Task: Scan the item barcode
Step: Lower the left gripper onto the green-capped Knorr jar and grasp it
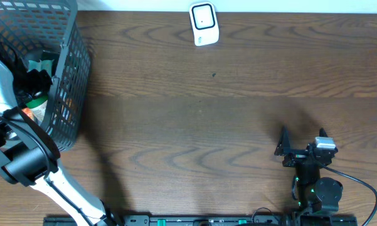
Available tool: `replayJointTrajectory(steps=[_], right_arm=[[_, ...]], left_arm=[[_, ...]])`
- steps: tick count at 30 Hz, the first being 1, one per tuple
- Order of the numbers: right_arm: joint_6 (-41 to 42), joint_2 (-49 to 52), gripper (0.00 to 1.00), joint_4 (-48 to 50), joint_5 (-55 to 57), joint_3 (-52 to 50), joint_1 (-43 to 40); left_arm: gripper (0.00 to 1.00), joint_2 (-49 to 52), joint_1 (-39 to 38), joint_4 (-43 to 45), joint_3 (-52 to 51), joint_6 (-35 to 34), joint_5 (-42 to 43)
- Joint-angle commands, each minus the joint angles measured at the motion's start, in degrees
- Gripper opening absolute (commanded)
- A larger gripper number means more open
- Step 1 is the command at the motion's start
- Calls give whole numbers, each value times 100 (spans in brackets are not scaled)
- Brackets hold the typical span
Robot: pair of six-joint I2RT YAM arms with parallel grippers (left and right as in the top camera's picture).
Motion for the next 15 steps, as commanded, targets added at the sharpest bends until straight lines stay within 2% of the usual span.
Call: replayJointTrajectory(steps=[1,10,15], right_arm=[[74,-31,99,-17,11,-9,-39],[74,-31,99,-17,11,-9,-39],[74,-31,99,-17,11,-9,-39]], left_arm=[[91,-83,22,-90,76,-13,-24],[91,-750,28,-160,273,-166,4],[91,-1322,28,-219,271,-645,-448]])
